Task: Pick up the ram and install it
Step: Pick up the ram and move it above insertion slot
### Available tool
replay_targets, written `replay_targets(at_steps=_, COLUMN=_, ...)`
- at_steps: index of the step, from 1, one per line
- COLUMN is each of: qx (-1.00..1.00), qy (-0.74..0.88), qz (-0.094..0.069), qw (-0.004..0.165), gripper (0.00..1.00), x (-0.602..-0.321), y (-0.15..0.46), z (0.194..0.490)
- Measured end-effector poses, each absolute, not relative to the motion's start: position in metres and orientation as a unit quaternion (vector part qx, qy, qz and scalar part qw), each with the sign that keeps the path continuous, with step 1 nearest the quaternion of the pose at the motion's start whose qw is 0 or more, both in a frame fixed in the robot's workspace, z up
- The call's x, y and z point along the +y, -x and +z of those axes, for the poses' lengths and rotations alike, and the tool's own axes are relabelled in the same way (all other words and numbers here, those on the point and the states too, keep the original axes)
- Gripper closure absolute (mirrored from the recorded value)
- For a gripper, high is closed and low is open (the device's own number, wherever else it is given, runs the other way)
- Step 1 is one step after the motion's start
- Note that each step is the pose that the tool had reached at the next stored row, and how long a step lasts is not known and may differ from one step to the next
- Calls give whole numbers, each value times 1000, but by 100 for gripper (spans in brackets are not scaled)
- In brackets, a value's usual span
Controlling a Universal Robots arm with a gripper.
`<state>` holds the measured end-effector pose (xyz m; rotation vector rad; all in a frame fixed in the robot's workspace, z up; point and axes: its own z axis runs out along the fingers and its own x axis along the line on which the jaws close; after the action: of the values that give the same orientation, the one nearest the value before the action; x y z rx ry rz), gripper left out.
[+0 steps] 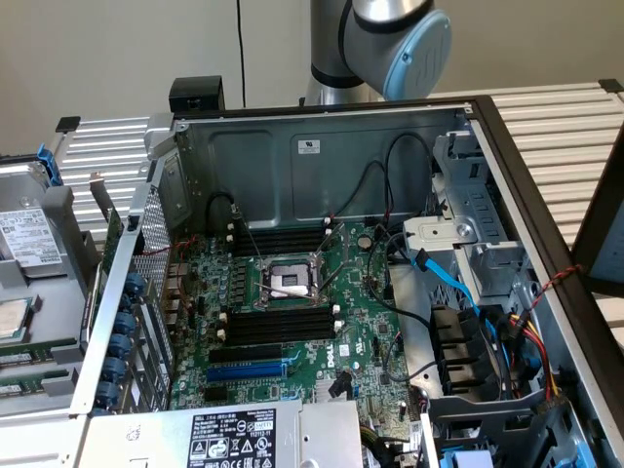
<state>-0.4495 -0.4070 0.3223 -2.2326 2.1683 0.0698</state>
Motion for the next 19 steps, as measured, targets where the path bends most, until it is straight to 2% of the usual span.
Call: replay_targets(at_steps=19, qx=697, qy=717, qz=22, qw=14, gripper=74, x=-430, y=460, z=288)
